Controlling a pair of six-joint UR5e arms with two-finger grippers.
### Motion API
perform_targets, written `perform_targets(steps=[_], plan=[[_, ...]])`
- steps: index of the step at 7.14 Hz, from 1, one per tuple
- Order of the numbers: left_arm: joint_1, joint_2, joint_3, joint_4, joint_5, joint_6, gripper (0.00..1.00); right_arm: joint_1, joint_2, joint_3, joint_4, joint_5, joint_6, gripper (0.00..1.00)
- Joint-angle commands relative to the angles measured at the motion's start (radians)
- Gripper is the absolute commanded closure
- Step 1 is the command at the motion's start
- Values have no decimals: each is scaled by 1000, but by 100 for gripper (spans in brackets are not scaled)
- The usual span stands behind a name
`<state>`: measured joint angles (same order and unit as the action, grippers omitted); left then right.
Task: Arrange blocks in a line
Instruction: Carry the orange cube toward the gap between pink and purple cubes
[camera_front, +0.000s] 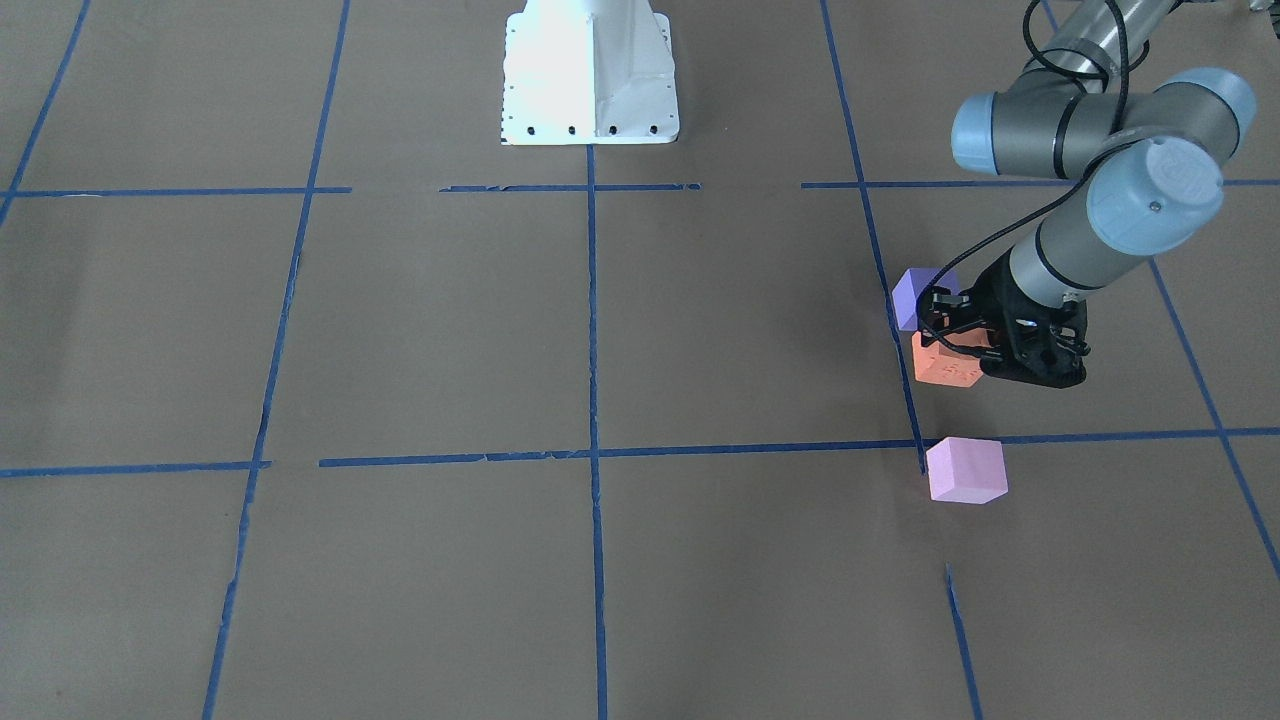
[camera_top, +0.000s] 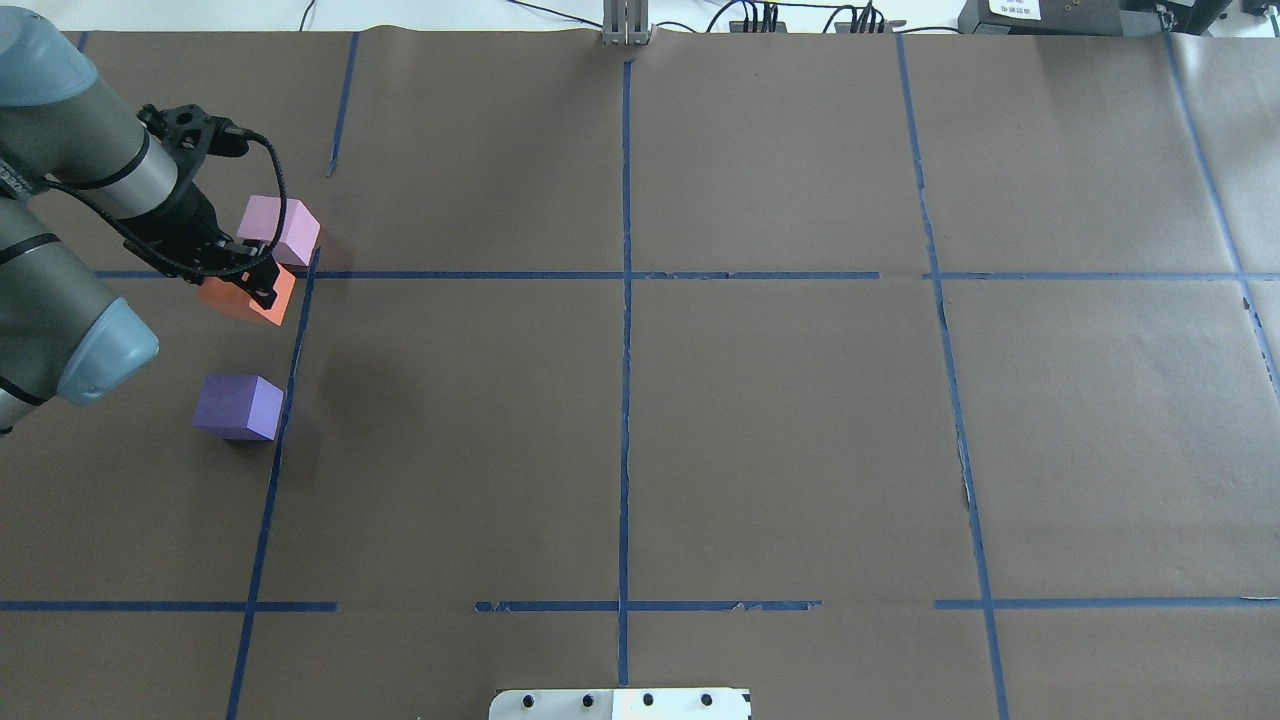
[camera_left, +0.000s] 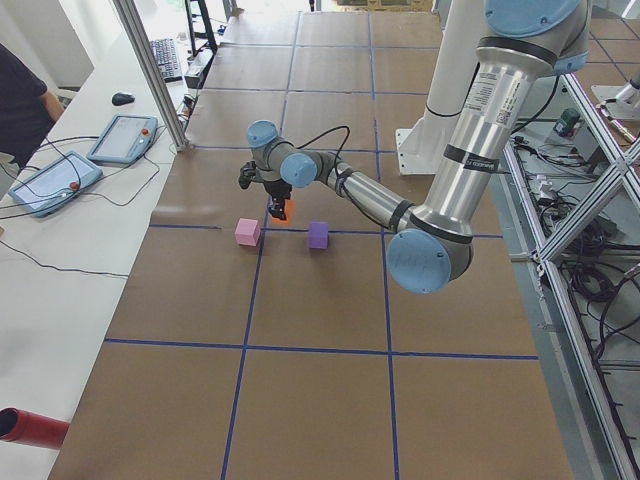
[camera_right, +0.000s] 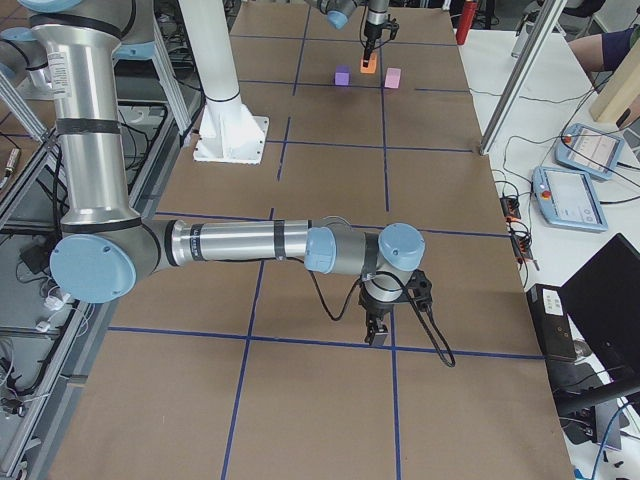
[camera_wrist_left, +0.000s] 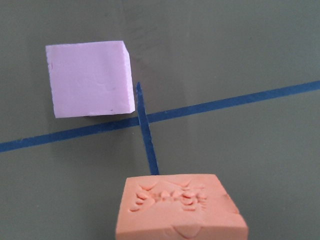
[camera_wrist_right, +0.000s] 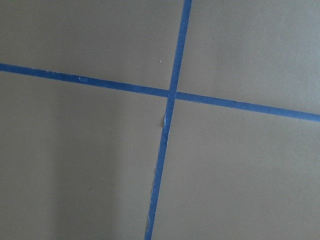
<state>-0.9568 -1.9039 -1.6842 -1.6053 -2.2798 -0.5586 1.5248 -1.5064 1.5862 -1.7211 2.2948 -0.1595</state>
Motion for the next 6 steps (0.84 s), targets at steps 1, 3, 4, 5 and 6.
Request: perform_targets(steps=[1, 3, 4, 5, 6], plan=[[4, 8, 40, -11, -1, 9, 70, 0, 0, 0, 0, 0, 0, 0], [1, -27, 110, -16, -4, 13, 70, 0, 0, 0, 0, 0, 0, 0], [1, -47, 154, -39, -4, 13, 70, 0, 0, 0, 0, 0, 0, 0], [3, -50, 161, -41, -18, 13, 70, 0, 0, 0, 0, 0, 0, 0], [3, -50, 175, -44, -24, 14, 70, 0, 0, 0, 0, 0, 0, 0]])
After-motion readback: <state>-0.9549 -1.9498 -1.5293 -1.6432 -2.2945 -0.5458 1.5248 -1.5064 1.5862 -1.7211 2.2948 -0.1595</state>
